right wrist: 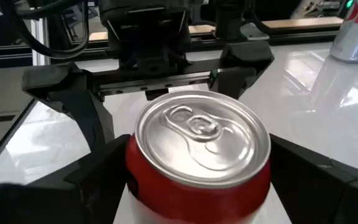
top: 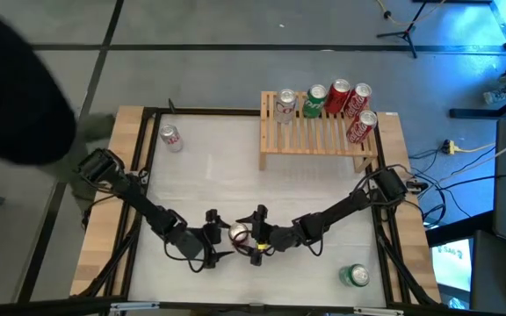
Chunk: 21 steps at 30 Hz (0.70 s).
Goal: Place canned beverage on shelf
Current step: Put the red black soda can on the shelf aligned with the other red black soda can
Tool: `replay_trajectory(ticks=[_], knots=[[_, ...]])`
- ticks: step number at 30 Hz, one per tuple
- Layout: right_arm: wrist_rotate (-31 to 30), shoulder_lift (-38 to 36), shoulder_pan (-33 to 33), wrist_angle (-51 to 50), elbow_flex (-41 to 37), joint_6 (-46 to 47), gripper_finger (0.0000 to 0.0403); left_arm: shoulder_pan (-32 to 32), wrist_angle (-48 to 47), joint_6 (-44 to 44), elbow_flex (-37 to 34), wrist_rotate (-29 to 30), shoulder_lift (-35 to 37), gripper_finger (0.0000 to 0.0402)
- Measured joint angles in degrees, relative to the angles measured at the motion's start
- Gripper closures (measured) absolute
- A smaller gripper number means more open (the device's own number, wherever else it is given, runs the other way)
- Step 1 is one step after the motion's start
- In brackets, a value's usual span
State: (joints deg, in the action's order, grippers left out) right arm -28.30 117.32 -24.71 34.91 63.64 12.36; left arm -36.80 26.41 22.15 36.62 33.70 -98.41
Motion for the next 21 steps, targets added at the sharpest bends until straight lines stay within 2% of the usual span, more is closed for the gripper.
replay_trajectory(ticks=[4,8,15,18,21], knots=[[-0.14,0.0,0.04,1.23,0.0,-0.64,0.0067,-0.02,0.59,-0.02,0.0,-0.11,0.0,0.0034],[-0.13,-0.03,-0.02,0.97,0.0,-0.78,0.011,-0.16,0.58,0.17,0.0,-0.21,0.0,0.0034],[-0.22,-0.14,-0.8,0.8,0.01,-3.53,0.0113,-2.53,-1.35,3.48,0.0,-0.11,0.61,0.0034],[-2.88,-1.02,-2.07,-1.8,0.35,-6.23,0.0113,-4.77,-3.93,6.11,0.17,-1.32,2.39,0.0034],[-7.75,-3.7,-3.81,-10.28,2.38,-7.3,0.0113,-6.85,-5.07,7.68,0.15,-0.84,3.38,0.0034]])
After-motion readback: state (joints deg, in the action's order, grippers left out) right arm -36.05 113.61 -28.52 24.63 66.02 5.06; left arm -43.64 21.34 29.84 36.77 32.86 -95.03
